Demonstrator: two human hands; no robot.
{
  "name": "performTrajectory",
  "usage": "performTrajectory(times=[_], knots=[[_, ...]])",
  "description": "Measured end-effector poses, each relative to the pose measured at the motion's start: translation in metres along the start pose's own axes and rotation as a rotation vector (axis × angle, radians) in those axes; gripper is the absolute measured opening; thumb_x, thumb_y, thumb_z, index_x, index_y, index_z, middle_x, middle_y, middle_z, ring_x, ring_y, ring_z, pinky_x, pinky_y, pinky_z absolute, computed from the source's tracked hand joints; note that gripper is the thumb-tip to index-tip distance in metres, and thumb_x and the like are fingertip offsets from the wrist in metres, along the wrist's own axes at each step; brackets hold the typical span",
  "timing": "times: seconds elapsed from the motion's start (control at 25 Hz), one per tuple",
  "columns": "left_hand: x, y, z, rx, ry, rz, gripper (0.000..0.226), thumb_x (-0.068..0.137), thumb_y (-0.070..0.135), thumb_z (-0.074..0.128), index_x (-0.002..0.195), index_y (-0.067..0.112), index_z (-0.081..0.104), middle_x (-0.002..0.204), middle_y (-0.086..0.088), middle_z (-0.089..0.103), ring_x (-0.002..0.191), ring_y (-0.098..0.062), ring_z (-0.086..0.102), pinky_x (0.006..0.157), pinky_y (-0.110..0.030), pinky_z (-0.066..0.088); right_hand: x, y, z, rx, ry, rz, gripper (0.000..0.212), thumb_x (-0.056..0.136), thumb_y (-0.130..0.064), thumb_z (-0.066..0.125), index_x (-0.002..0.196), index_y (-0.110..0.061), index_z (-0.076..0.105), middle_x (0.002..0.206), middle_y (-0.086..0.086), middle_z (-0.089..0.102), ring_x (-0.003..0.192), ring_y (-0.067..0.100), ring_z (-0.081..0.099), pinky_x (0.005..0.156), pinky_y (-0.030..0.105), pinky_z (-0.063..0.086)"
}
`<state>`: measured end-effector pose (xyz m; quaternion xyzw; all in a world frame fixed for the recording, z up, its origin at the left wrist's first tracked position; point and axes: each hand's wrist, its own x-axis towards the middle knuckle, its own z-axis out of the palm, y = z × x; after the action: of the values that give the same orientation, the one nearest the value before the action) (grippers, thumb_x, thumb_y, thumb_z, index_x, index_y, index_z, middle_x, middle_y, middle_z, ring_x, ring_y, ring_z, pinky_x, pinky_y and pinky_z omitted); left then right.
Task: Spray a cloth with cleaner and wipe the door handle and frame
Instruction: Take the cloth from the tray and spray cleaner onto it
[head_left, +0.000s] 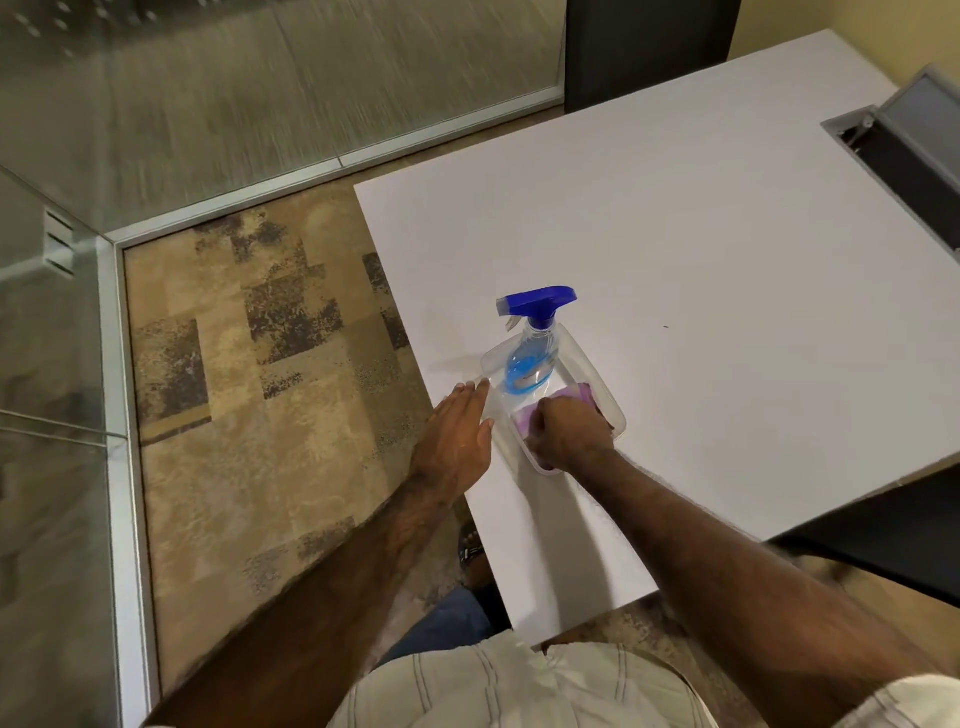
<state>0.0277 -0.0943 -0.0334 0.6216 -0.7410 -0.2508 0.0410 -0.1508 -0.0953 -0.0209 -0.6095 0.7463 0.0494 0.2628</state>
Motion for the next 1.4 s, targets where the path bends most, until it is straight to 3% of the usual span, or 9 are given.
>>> performTrajectory(times=[0.32,0.48,0.6,0.72,0.84,1.04,1.16,1.28,1.4], knots=[[0.008,0.000,0.002,0.005,0.041,0.062,0.064,0.109,0.034,0.061,0.165,0.015,0.035,0.169,-0.009,0.044,0.156,-0.027,0.041,0.122,-0.037,0.037,0.004,0.003,0.011,-0.007,0.003,-0.027,0.033,0.104,-0.039,0.063,0.087,-0.014,0.075,0.086,0.004,0.071,0.084,0.022,0.071,0.081,0.032,0.063],[0.002,0.002,0.000,0.004,0.065,0.122,0.066,0.108,0.034,0.062,0.165,0.017,0.034,0.171,-0.008,0.039,0.158,-0.026,0.039,0.121,-0.035,0.037,0.000,0.001,0.001,0.044,0.046,0.023,0.044,0.103,-0.052,0.058,0.076,-0.018,0.065,0.070,-0.002,0.059,0.073,0.016,0.064,0.073,0.032,0.058],[-0.001,0.008,-0.004,0.007,0.065,0.228,0.072,0.105,0.032,0.067,0.166,0.017,0.032,0.175,-0.008,0.030,0.161,-0.026,0.033,0.122,-0.038,0.039,-0.007,0.001,-0.019,0.074,0.024,-0.013,0.047,0.101,-0.064,0.060,0.083,-0.021,0.064,0.067,-0.007,0.055,0.072,0.013,0.059,0.079,0.029,0.051],[-0.004,0.018,-0.011,-0.090,0.003,0.363,0.079,0.102,0.030,0.073,0.166,0.015,0.030,0.176,-0.008,0.029,0.162,-0.026,0.030,0.127,-0.042,0.037,-0.023,0.005,-0.048,0.137,0.062,-0.103,0.037,0.096,-0.058,0.070,0.082,-0.025,0.062,0.069,-0.012,0.052,0.073,0.014,0.059,0.060,0.020,0.034],[-0.012,0.034,-0.020,-0.190,-0.053,0.440,0.080,0.098,0.028,0.078,0.164,0.014,0.035,0.170,-0.009,0.041,0.157,-0.025,0.039,0.126,-0.040,0.037,-0.044,0.007,-0.074,0.200,0.078,-0.178,0.033,0.093,-0.047,0.073,0.070,-0.031,0.054,0.069,-0.012,0.054,0.068,0.012,0.057,0.057,0.020,0.031],[-0.025,0.057,-0.040,-0.346,-0.026,0.342,0.038,0.100,0.031,0.074,0.133,0.016,0.064,0.125,-0.008,0.076,0.111,-0.016,0.070,0.103,-0.040,0.060,-0.074,0.006,-0.110,0.359,0.030,-0.263,0.029,0.088,-0.047,0.074,0.071,-0.026,0.065,0.071,-0.001,0.072,0.069,0.017,0.068,0.067,0.032,0.055],[-0.036,0.057,-0.050,-0.422,0.032,0.289,0.020,0.098,0.017,0.069,0.117,0.012,0.072,0.101,-0.008,0.079,0.092,-0.022,0.074,0.088,-0.039,0.064,-0.084,0.011,-0.125,0.529,-0.005,-0.322,0.021,0.093,-0.035,0.074,0.079,-0.019,0.074,0.080,0.006,0.080,0.072,0.019,0.075,0.074,0.037,0.062],[-0.048,0.054,-0.056,-0.588,0.031,0.147,0.026,0.092,0.010,0.060,0.113,0.011,0.074,0.103,-0.006,0.079,0.097,-0.023,0.074,0.088,-0.034,0.063,-0.087,0.013,-0.130,0.617,-0.025,-0.395,0.025,0.103,-0.027,0.066,0.084,-0.014,0.078,0.085,0.010,0.079,0.073,0.012,0.068,0.082,0.043,0.063],[-0.060,0.043,-0.057,-0.753,0.043,-0.009,0.022,0.094,0.010,0.064,0.110,0.016,0.078,0.105,-0.005,0.082,0.104,-0.026,0.076,0.092,-0.039,0.061,-0.090,0.012,-0.128,0.685,-0.049,-0.450,0.036,0.108,-0.050,0.063,0.093,-0.022,0.080,0.091,0.006,0.078,0.081,0.011,0.067,0.082,0.032,0.057]])
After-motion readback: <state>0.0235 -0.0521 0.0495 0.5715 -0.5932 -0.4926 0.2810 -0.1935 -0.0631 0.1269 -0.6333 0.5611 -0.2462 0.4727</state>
